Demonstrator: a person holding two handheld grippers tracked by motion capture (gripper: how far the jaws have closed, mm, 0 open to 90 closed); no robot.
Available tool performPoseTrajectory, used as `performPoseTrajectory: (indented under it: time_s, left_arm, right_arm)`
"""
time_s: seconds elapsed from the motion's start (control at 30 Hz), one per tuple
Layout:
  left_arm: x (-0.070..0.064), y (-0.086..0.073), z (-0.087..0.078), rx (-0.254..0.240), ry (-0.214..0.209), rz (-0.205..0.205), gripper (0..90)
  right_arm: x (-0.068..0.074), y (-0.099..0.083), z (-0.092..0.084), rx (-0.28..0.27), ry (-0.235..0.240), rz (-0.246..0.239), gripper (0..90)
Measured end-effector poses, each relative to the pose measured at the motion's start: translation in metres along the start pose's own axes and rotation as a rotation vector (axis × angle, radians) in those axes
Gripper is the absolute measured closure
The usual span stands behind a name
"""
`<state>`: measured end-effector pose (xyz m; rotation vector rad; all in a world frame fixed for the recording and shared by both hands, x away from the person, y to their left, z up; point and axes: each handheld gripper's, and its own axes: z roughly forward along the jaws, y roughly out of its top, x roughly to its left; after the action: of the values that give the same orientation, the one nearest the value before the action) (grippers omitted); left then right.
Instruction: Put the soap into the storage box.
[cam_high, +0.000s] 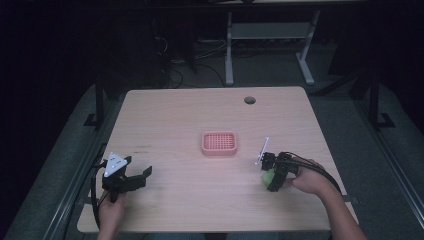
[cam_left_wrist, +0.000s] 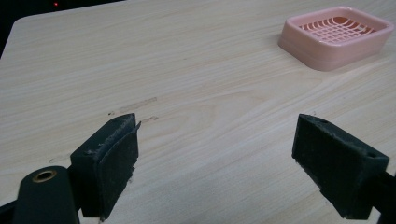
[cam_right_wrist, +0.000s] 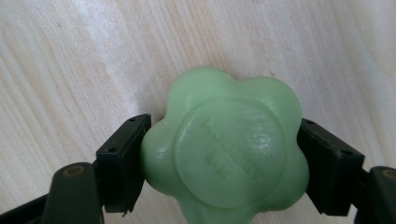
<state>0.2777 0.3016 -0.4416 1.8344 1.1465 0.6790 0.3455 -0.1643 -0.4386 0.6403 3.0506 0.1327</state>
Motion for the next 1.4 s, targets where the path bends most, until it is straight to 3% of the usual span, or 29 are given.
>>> performPoseTrajectory:
  time_s: [0.1, 0.17, 0.23, 0.47, 0.67, 1.03, 1.3, 1.4]
  left_arm:
    - [0.0, 0.0, -0.001, -0.002, 0.0, 0.001, 14.3]
    - [0.001, 0.0, -0.001, -0.003, 0.001, -0.001, 14.3]
    - [0.001, 0.0, 0.0, -0.006, 0.0, -0.003, 14.3]
    - [0.0, 0.0, 0.0, -0.001, -0.002, -0.004, 14.3]
    - [0.001, 0.0, -0.001, -0.003, 0.0, -0.003, 14.3]
    - [0.0, 0.0, 0.0, -0.002, -0.004, -0.001, 14.3]
    - [0.001, 0.0, -0.001, -0.007, -0.004, -0.004, 14.2]
    - [0.001, 0.0, -0.001, -0.007, -0.002, -0.008, 14.3]
  right_arm:
    - [0.0, 0.001, -0.001, -0.012, -0.005, -0.001, 24.7]
    - [-0.001, 0.001, -0.002, -0.018, 0.031, 0.0, 24.8]
    - [0.001, 0.002, 0.002, 0.012, 0.012, -0.013, 24.8]
    - [0.001, 0.006, 0.006, 0.076, 0.011, -0.001, 24.4]
    - [0.002, 0.014, 0.007, 0.134, 0.005, -0.061, 23.7]
    - [0.003, 0.018, 0.009, 0.147, 0.003, -0.103, 21.1]
    - [0.002, 0.019, 0.007, 0.151, 0.005, -0.065, 24.7]
    - [0.001, 0.018, 0.005, 0.111, 0.004, -0.06, 24.9]
